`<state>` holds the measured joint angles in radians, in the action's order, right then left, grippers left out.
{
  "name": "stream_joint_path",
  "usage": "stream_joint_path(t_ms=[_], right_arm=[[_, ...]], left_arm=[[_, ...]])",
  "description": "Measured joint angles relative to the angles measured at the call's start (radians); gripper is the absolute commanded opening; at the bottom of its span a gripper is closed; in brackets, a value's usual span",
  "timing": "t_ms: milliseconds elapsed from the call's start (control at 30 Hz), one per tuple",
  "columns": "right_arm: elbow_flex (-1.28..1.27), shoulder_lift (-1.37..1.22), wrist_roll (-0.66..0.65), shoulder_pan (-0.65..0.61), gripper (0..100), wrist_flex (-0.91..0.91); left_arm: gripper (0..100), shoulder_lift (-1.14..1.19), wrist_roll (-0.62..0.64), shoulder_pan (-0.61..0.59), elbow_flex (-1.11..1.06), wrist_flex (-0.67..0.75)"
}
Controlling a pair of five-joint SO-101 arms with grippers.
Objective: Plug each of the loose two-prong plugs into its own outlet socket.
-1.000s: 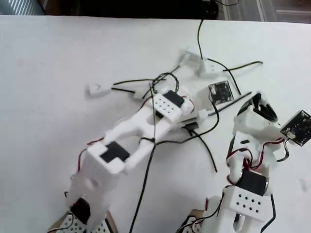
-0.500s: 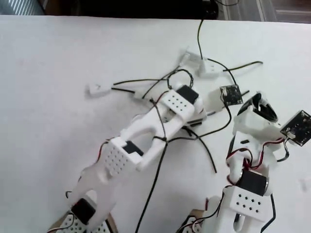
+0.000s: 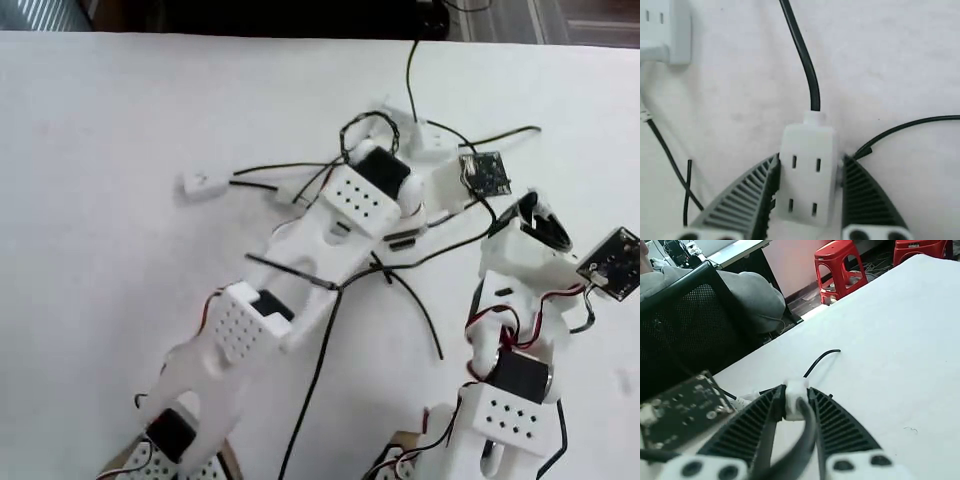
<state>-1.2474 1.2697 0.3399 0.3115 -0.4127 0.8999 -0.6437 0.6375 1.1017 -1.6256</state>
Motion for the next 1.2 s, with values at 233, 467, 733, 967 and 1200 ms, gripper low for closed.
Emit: stream_joint_path(t_ms=[233, 467, 733, 967, 1200], right_arm=[[0.0, 0.0, 0.0, 0.0, 1.7, 0.0], [0.0, 0.0, 0.0, -0.005, 1.7, 0.0], [0.0, 0.0, 0.0, -0.041, 1.7, 0.0], [-0.003, 0.0, -0.072, -0.095, 1.7, -0.008], [-0.003, 0.0, -0.092, -0.123, 1.7, -0.018]], left_arm=[[2, -0.002, 0.086, -0.058, 0.213, -0.153], [2, -0.035, 0.124, -0.173, 0.152, -0.161], [2, -0.434, 0.124, -0.224, -0.209, -0.16], [2, -0.75, 0.081, -0.358, -0.717, 0.006], [2, -0.916, 0.034, -0.41, -1.341, 0.425]])
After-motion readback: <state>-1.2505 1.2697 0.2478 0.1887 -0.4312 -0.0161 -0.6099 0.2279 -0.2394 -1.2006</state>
